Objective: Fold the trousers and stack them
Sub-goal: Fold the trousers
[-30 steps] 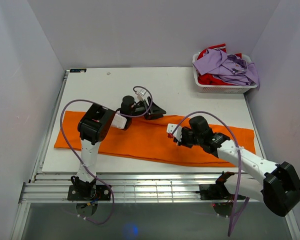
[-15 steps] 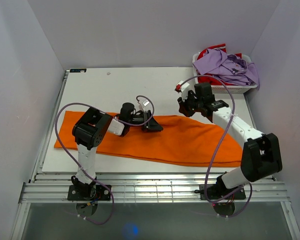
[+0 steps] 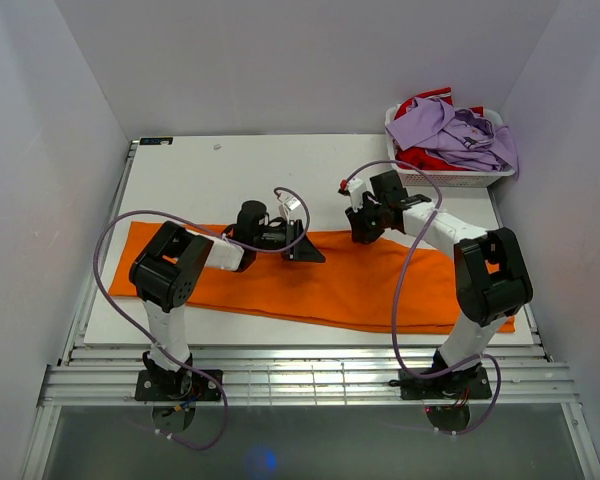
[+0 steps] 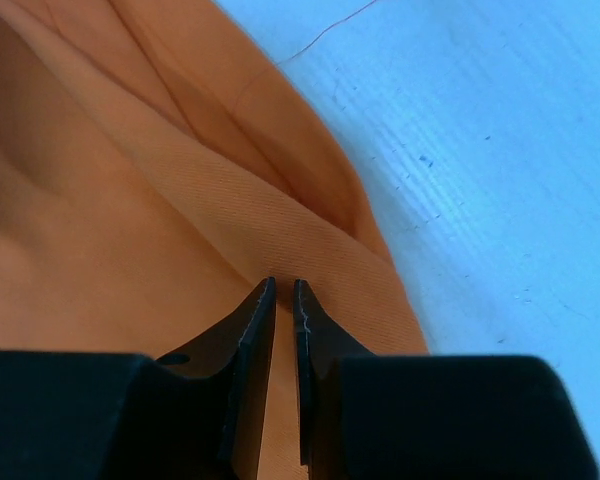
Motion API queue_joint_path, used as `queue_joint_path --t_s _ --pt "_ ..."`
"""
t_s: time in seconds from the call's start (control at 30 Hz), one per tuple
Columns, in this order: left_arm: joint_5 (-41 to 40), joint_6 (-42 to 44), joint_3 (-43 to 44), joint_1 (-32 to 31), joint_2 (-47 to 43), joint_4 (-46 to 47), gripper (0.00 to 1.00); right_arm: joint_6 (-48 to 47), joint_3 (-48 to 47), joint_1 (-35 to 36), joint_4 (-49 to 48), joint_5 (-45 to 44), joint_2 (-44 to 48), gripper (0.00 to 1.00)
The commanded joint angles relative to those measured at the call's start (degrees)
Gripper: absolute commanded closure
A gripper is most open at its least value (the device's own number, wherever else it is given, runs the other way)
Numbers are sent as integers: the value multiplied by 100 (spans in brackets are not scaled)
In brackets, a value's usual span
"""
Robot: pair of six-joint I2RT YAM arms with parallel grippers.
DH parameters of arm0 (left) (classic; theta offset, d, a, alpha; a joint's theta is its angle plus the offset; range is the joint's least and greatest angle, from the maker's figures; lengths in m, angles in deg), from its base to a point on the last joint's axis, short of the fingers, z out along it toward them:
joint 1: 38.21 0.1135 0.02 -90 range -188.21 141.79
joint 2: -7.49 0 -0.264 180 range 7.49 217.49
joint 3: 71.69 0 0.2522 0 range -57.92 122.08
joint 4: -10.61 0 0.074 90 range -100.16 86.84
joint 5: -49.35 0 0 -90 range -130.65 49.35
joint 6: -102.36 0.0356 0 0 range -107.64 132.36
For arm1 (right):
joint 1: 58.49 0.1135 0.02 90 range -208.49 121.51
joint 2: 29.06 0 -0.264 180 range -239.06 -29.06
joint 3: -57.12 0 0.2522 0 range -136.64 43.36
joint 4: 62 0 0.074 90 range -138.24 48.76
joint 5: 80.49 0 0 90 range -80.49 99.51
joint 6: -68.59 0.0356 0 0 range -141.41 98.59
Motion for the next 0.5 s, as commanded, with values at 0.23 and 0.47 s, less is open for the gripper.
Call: queue_joint_path --t_s 0.23,0.47 --pt "-379 989 941 434 -654 -1067 32 -494 925 279 90 686 745 87" --pt "-1196 1281 1891 425 -14 -1657 31 -521 1348 358 2 906 974 88"
